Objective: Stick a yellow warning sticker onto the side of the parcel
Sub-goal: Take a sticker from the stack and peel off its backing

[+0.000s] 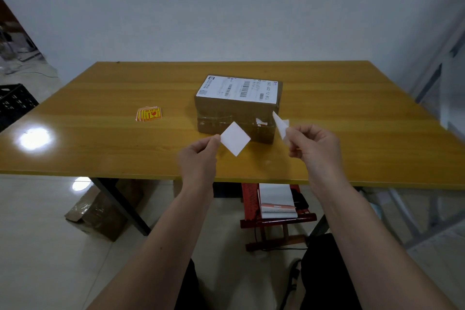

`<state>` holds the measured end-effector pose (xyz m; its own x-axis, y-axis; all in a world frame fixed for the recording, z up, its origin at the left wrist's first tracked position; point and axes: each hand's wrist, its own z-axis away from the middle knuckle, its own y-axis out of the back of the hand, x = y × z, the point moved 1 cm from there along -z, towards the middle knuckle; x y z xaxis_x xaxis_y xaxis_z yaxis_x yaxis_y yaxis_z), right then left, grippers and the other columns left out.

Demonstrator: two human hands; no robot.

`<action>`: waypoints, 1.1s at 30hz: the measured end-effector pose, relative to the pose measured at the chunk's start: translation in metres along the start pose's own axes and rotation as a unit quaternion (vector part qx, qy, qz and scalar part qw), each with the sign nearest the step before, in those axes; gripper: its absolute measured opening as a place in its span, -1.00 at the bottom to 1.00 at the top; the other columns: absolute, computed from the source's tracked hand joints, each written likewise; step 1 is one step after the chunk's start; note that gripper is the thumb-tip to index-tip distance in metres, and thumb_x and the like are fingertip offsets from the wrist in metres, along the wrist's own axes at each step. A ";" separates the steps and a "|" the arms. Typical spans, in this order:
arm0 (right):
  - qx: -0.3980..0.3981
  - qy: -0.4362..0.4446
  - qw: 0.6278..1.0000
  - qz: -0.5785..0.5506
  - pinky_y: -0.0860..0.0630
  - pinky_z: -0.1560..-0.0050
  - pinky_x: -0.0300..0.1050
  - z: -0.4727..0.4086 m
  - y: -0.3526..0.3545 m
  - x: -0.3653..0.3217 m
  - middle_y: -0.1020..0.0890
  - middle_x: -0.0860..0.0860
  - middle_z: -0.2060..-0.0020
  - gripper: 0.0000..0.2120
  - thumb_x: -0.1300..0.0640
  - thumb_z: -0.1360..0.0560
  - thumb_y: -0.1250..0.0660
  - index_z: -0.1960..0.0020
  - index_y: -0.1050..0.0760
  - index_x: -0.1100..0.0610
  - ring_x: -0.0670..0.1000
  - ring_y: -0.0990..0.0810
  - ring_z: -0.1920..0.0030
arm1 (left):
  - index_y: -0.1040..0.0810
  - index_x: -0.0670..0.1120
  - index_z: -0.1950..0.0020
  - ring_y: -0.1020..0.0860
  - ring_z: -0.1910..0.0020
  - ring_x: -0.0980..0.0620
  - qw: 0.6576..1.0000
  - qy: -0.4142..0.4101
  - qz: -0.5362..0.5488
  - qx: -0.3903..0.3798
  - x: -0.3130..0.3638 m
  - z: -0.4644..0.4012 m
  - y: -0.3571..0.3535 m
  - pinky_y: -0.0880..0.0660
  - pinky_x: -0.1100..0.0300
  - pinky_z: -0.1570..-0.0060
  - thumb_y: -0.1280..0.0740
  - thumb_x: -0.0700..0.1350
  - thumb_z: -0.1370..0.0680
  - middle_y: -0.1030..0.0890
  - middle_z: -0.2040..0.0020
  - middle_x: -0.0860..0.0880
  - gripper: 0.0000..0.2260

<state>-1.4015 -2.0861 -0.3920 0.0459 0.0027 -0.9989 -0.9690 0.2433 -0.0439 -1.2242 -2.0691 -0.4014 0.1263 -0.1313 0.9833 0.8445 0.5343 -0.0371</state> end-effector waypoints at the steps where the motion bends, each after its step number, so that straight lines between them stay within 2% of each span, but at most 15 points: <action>1: 0.017 0.011 0.999 0.030 -0.50 0.29 -0.20 -0.002 0.003 0.002 -0.53 0.01 0.40 -0.89 0.24 -0.46 -0.37 0.24 -0.56 0.14 -0.07 -0.46 0.37 | -0.60 0.00 0.19 -0.48 0.21 0.15 1.000 -0.003 -0.001 -0.010 0.000 0.001 -0.001 -0.44 0.27 0.22 -0.36 -0.10 -0.51 -0.55 0.27 0.09 -0.92; 7: 0.080 0.053 0.975 0.203 -0.51 0.15 -0.14 -0.019 0.021 0.021 -0.57 -0.07 0.33 -0.90 0.21 -0.46 -0.37 0.23 -0.56 0.09 -0.07 -0.53 0.27 | -0.65 -0.06 0.15 -0.40 0.39 0.13 0.998 -0.012 0.010 -0.054 -0.001 0.007 -0.010 -0.41 0.28 0.36 -0.38 -0.10 -0.50 -0.54 0.37 0.04 -0.92; 9: 0.073 0.039 0.965 0.247 -0.46 0.15 -0.15 -0.022 0.024 0.027 -0.58 -0.08 0.28 -0.94 0.19 -0.48 -0.36 0.15 -0.61 0.12 -0.05 -0.54 0.19 | -0.65 -0.06 0.17 -0.45 0.42 0.15 0.998 -0.006 0.017 -0.065 0.000 0.009 -0.012 -0.46 0.29 0.38 -0.38 -0.09 -0.50 -0.60 0.38 0.03 -0.91; 11: 0.064 0.025 0.959 0.276 -0.42 0.13 -0.19 -0.025 0.027 0.032 -0.57 -0.06 0.19 -0.87 0.17 -0.50 -0.34 0.02 -0.64 0.18 -0.06 -0.52 0.12 | -0.65 -0.06 0.17 -0.49 0.42 0.17 0.997 -0.008 0.017 -0.076 0.001 0.011 -0.013 -0.50 0.30 0.38 -0.38 -0.09 -0.50 -0.64 0.37 0.03 -0.91; 13: 0.065 0.021 0.955 0.287 -0.39 0.18 -0.24 -0.025 0.028 0.035 -0.57 -0.04 0.17 -0.85 0.17 -0.50 -0.34 0.00 -0.64 0.18 -0.06 -0.52 0.11 | -0.66 -0.06 0.15 -0.51 0.37 0.16 0.996 -0.014 0.018 -0.085 0.002 0.012 -0.013 -0.53 0.29 0.32 -0.38 -0.10 -0.49 -0.66 0.32 0.02 -0.92; 16: 0.079 0.024 0.960 0.267 -0.39 0.31 -0.25 -0.025 0.028 0.035 -0.59 -0.02 0.24 -0.94 0.18 -0.48 -0.37 0.16 -0.60 0.13 -0.02 -0.54 0.17 | -0.66 -0.08 0.12 -0.52 0.30 0.12 0.996 -0.020 0.018 -0.090 0.003 0.012 -0.012 -0.54 0.23 0.20 -0.39 -0.12 -0.49 -0.67 0.28 0.02 -0.93; 18: 0.061 0.022 0.970 0.235 -0.43 0.29 -0.24 -0.024 0.025 0.035 -0.58 -0.01 0.28 -0.91 0.18 -0.46 -0.39 0.21 -0.55 0.14 -0.03 -0.53 0.22 | -0.67 -0.08 0.13 -0.52 0.29 0.12 0.996 -0.022 0.015 -0.089 0.004 0.011 -0.011 -0.54 0.23 0.18 -0.39 -0.12 -0.49 -0.66 0.29 0.03 -0.92; 21: 0.002 0.006 0.984 0.180 -0.50 0.21 -0.10 -0.017 0.015 0.031 -0.58 0.03 0.33 -0.87 0.16 -0.46 -0.39 0.22 -0.54 0.20 -0.01 -0.53 0.29 | -0.66 -0.04 0.21 -0.51 0.29 0.11 0.996 -0.023 0.021 -0.089 0.005 0.011 -0.010 -0.54 0.25 0.20 -0.39 -0.12 -0.48 -0.65 0.28 0.01 -0.91; 25: -0.066 -0.019 0.991 0.113 -0.48 0.34 -0.22 -0.005 -0.002 0.020 -0.59 0.02 0.37 -0.78 0.12 -0.52 -0.32 0.25 -0.56 0.19 -0.08 -0.50 0.39 | -0.67 -0.06 0.15 -0.52 0.30 0.14 0.995 -0.026 0.020 -0.095 0.005 0.011 -0.009 -0.54 0.28 0.22 -0.39 -0.12 -0.49 -0.65 0.29 0.03 -0.93; 30: -0.101 -0.090 0.990 0.032 -0.44 0.40 -0.21 0.000 -0.014 0.011 -0.58 0.03 0.40 -0.63 -0.03 -0.56 -0.23 0.26 -0.59 0.19 -0.04 -0.49 0.42 | -0.67 -0.05 0.14 -0.54 0.29 0.15 0.990 -0.037 0.017 -0.138 0.007 0.010 -0.003 -0.56 0.27 0.16 -0.39 -0.15 -0.49 -0.68 0.22 -0.01 -0.93; 33: -0.118 -0.103 0.988 0.016 -0.43 0.38 -0.19 0.002 -0.018 0.010 -0.57 0.05 0.40 -0.62 -0.04 -0.56 -0.21 0.26 -0.58 0.19 -0.02 -0.49 0.40 | -0.66 -0.07 0.14 -0.56 0.25 0.13 0.985 -0.052 0.009 -0.165 0.008 0.008 0.002 -0.57 0.25 0.14 -0.38 -0.18 -0.48 -0.68 0.20 -0.05 -0.93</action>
<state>-1.3832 -2.0882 -0.4010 0.0395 0.2099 -0.9769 -0.9992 0.0069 -0.0389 -1.2261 -2.0621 -0.3923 0.1031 -0.0281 0.9943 0.9680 0.2330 -0.0938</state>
